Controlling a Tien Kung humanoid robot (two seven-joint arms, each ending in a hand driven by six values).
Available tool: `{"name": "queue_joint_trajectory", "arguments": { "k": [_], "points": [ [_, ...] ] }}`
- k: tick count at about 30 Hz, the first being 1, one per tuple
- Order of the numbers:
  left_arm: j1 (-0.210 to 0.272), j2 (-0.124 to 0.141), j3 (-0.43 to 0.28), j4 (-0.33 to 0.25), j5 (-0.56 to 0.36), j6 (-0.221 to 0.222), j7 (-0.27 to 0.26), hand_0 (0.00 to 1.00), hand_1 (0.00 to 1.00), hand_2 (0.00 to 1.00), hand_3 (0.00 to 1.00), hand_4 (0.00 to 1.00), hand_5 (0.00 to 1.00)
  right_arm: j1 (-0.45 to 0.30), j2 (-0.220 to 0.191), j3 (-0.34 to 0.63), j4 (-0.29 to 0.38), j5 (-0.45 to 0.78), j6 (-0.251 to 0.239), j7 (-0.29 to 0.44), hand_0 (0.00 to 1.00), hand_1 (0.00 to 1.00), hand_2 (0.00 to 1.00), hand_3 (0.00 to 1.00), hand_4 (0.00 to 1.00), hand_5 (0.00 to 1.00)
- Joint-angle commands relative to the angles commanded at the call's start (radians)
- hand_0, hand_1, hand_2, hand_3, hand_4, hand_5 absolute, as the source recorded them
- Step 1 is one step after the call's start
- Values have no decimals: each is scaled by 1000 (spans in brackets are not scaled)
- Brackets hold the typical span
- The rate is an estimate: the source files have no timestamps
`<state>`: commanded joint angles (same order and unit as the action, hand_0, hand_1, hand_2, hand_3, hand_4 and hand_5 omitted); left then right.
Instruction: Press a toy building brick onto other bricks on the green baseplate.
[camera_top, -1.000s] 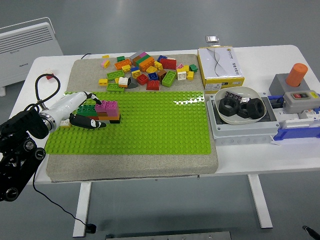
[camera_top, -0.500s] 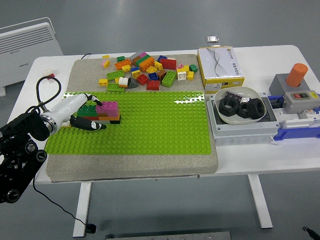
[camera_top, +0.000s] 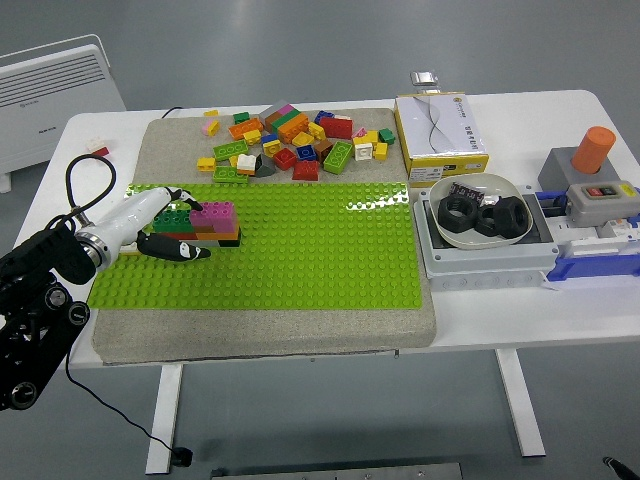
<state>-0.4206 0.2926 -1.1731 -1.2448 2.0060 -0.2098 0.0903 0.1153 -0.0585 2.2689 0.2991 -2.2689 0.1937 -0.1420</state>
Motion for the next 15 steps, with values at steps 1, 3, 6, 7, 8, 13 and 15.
{"name": "queue_joint_trajectory", "arguments": {
  "k": [1,3,6,7,8,13,15],
  "points": [
    [4,-5,-13,-8,2,-1,1,981,964,921,680,978,302,0,0,0,0,0,0,0,682,618,647,679,724,905],
    [14,-16,-43,-28,5,-3,4,981,964,921,680,978,302,1,-1,-1,0,0,0,1,682,618,647,679,724,905],
    [26,-30,-80,-55,9,-3,7,980,961,918,679,974,299,1,-1,-6,0,0,1,1,682,618,649,679,723,905],
    [31,-36,-96,-67,12,-3,8,980,961,918,679,974,299,2,-1,-8,1,0,2,2,682,618,649,679,723,905],
    [34,-38,-102,-72,13,-2,9,980,961,918,679,974,299,2,-2,-10,1,0,2,2,682,618,649,679,723,905],
    [68,-59,-154,-118,7,29,-3,976,950,908,666,968,296,5,-1,-12,-1,0,6,7,682,618,650,679,723,906],
    [74,-55,-140,-121,-1,43,-16,976,950,908,666,968,296,4,-1,-1,-5,0,7,12,682,618,650,679,723,906]
  ]
}}
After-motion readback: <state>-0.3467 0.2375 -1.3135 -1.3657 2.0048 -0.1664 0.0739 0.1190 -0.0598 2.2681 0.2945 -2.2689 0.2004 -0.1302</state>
